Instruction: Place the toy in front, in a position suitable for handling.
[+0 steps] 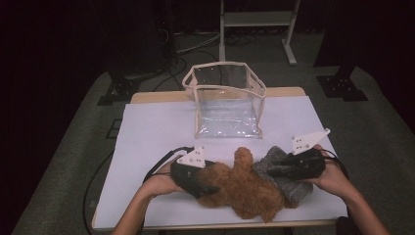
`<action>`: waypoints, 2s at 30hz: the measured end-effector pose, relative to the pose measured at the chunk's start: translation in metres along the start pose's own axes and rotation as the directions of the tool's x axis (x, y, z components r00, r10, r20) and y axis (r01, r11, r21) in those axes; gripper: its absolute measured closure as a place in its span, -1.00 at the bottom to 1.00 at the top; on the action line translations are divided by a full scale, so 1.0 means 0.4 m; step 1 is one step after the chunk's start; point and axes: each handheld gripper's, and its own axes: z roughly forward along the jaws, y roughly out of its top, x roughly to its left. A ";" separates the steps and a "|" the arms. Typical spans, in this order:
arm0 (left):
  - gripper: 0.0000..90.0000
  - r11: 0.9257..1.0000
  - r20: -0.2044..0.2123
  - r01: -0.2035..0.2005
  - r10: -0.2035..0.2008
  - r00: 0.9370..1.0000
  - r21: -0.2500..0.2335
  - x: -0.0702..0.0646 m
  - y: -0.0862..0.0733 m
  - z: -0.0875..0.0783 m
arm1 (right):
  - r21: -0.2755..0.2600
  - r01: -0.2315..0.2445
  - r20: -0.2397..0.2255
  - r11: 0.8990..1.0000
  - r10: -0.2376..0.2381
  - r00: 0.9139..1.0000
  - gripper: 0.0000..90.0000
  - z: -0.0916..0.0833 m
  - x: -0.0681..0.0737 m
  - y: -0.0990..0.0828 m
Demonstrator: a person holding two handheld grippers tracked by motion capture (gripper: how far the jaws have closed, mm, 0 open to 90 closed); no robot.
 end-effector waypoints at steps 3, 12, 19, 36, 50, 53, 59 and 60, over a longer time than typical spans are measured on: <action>-0.66 1.000 0.009 -0.008 0.008 1.000 0.006 0.009 0.009 0.015 | -0.010 -0.011 -0.017 1.000 0.011 1.000 0.64 0.014 -0.008 -0.008; -0.85 0.995 0.029 -0.001 -0.002 1.000 0.104 0.039 0.027 0.088 | -0.018 -0.012 -0.026 1.000 0.011 1.000 0.64 0.026 -0.019 -0.011; -0.22 0.987 -0.064 -0.020 0.031 0.998 0.157 0.038 0.045 0.073 | -0.014 -0.029 0.014 0.999 0.029 0.999 0.63 0.032 -0.048 0.007; -0.23 0.997 -0.129 -0.035 0.043 0.991 0.069 -0.002 0.006 0.029 | 0.023 -0.072 0.019 0.997 0.071 0.997 0.63 0.069 -0.099 0.052; -0.24 0.998 -0.131 -0.019 0.027 0.991 0.063 -0.003 0.027 0.045 | -0.003 0.011 -0.022 1.000 -0.011 1.000 0.63 0.050 -0.011 0.079; -0.30 0.999 -0.119 0.000 0.006 0.993 0.049 0.001 0.015 0.040 | 0.023 0.058 -0.051 0.998 -0.056 0.997 0.62 0.096 0.011 0.097; -0.53 0.999 -0.088 0.042 -0.044 0.995 -0.024 0.021 -0.005 0.006 | -0.020 -0.009 -0.062 1.000 0.008 0.998 0.64 0.083 -0.016 0.039; -0.56 0.999 -0.088 0.042 -0.044 0.995 -0.024 0.021 -0.005 0.006 | -0.024 -0.015 -0.064 1.000 0.013 0.998 0.64 0.081 -0.017 0.034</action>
